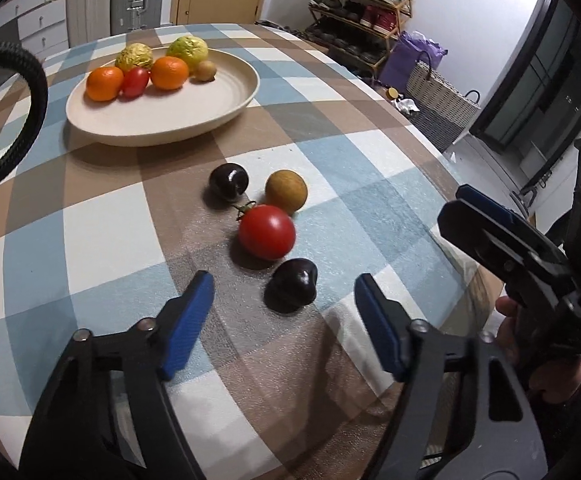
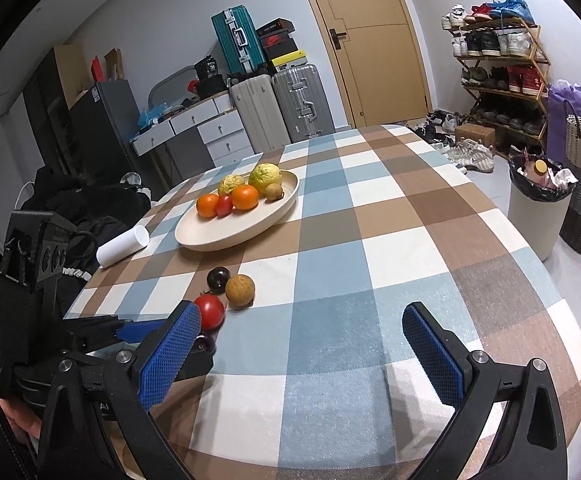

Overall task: Organize fruits
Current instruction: 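Lower the left tool onto a dark plum and close it, then hold the plum in the left tool while the right tool grasps the other dark plum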

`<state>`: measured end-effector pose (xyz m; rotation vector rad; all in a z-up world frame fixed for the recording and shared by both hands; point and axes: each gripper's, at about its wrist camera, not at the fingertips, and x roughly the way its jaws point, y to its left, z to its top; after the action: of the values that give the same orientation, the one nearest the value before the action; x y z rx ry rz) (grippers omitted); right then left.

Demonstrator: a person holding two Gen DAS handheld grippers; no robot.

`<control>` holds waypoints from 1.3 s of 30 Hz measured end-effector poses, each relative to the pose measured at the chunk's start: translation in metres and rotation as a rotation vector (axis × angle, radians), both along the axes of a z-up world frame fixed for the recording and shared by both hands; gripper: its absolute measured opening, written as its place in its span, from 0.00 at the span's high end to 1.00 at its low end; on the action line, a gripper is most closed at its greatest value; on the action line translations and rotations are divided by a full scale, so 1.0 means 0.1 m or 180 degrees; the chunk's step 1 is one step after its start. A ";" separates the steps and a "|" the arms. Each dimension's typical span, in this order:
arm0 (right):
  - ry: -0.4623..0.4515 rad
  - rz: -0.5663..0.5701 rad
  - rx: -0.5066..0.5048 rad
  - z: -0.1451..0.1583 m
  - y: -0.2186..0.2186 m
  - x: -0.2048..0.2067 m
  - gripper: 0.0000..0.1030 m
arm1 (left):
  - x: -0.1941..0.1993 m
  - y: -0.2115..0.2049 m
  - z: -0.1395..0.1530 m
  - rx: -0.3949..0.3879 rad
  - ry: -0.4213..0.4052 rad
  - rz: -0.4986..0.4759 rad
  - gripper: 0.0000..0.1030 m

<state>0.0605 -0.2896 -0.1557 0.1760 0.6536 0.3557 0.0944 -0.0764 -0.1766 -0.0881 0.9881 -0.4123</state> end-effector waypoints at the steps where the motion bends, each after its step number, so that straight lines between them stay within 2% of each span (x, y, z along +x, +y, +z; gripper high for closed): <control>1: -0.0005 -0.0008 0.0002 0.00 -0.01 -0.01 0.00 | 0.00 -0.01 0.00 -0.0008 -0.0003 -0.0020 0.36; 5: -0.0016 -0.0017 0.0010 -0.01 -0.04 -0.02 0.00 | -0.01 -0.02 0.00 -0.0026 0.0019 -0.0055 0.51; 7: -0.0012 -0.0019 0.0019 -0.01 -0.05 -0.03 0.00 | -0.01 -0.02 0.00 -0.0024 0.0028 -0.0078 0.62; 12: 0.0010 -0.0027 0.0035 -0.04 -0.08 -0.03 0.00 | -0.03 -0.06 0.02 0.0007 0.0000 -0.0143 0.81; 13: 0.0016 -0.0028 0.0038 -0.04 -0.08 -0.03 0.00 | -0.03 -0.08 0.03 0.0048 -0.0016 -0.0176 0.81; 15: 0.0021 -0.0026 0.0044 -0.04 -0.09 -0.03 0.00 | -0.03 -0.07 0.03 -0.0035 0.0026 -0.0241 0.81; 25: 0.0098 0.0013 0.0003 -0.05 -0.04 0.02 0.00 | -0.08 0.04 0.16 -0.0143 -0.0104 -0.0193 0.81; 34: 0.0257 0.0242 -0.0006 -0.01 0.18 0.28 0.00 | -0.07 0.46 0.27 -0.0292 -0.0205 0.0041 0.81; 39: 0.0519 0.0451 -0.0036 -0.03 0.43 0.56 0.00 | -0.08 0.77 0.28 -0.0331 -0.0213 0.0190 0.81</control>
<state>0.1166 -0.2465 -0.1589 0.1492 0.8315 0.4771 0.0861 0.0001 -0.1482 -0.1962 0.8957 -0.4092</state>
